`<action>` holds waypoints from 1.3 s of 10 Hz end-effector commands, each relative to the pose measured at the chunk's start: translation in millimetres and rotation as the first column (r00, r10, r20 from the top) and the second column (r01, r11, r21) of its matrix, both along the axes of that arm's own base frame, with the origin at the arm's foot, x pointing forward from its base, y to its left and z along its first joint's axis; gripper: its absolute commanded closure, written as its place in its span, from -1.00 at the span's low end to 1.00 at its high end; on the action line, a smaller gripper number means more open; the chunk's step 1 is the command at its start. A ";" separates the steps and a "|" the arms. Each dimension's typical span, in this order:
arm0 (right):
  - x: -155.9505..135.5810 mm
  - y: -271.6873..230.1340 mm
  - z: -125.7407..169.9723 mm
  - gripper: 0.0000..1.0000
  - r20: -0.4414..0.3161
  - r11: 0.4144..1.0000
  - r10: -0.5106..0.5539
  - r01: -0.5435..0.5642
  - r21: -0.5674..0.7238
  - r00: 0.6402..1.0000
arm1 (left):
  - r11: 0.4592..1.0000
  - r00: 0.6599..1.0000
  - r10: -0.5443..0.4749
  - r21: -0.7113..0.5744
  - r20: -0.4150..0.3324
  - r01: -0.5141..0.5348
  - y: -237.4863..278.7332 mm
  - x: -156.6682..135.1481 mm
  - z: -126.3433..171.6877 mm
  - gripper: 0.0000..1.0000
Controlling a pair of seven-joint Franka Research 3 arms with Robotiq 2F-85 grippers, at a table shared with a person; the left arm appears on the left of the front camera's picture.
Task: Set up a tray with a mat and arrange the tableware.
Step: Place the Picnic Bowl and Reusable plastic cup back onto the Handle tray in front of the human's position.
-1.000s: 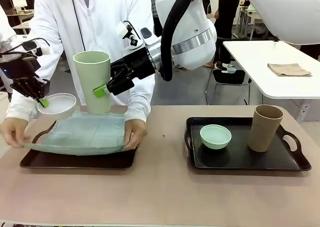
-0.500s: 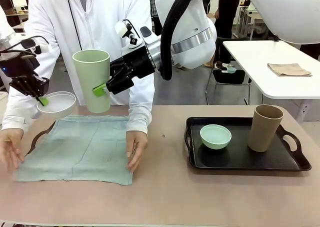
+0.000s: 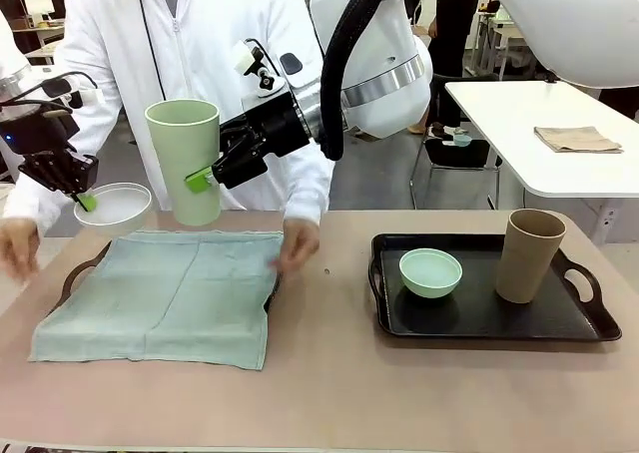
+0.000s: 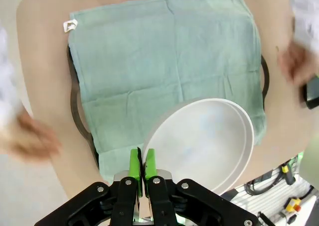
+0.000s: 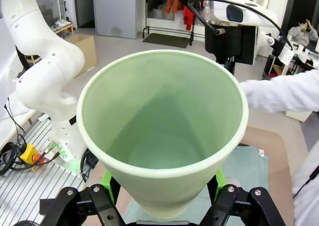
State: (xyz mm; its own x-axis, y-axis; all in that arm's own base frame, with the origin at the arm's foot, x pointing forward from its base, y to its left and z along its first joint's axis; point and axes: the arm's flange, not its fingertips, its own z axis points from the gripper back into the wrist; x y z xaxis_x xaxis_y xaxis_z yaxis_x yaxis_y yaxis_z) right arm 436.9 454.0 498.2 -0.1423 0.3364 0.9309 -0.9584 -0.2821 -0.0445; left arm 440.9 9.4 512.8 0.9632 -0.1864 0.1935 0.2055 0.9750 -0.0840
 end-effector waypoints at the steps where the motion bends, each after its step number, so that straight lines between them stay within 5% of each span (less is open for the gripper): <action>1: -1.4 -2.1 1.5 0.51 0.009 1.000 0.004 -0.005 0.007 1.000 | 1.000 1.000 -0.013 0.002 0.008 0.013 1.8 0.1 2.0 1.00; 13: -1.4 -2.1 1.5 0.51 0.009 1.000 0.004 -0.005 0.007 1.000 | 1.000 1.000 -0.013 0.002 0.008 0.013 1.8 0.1 2.0 1.00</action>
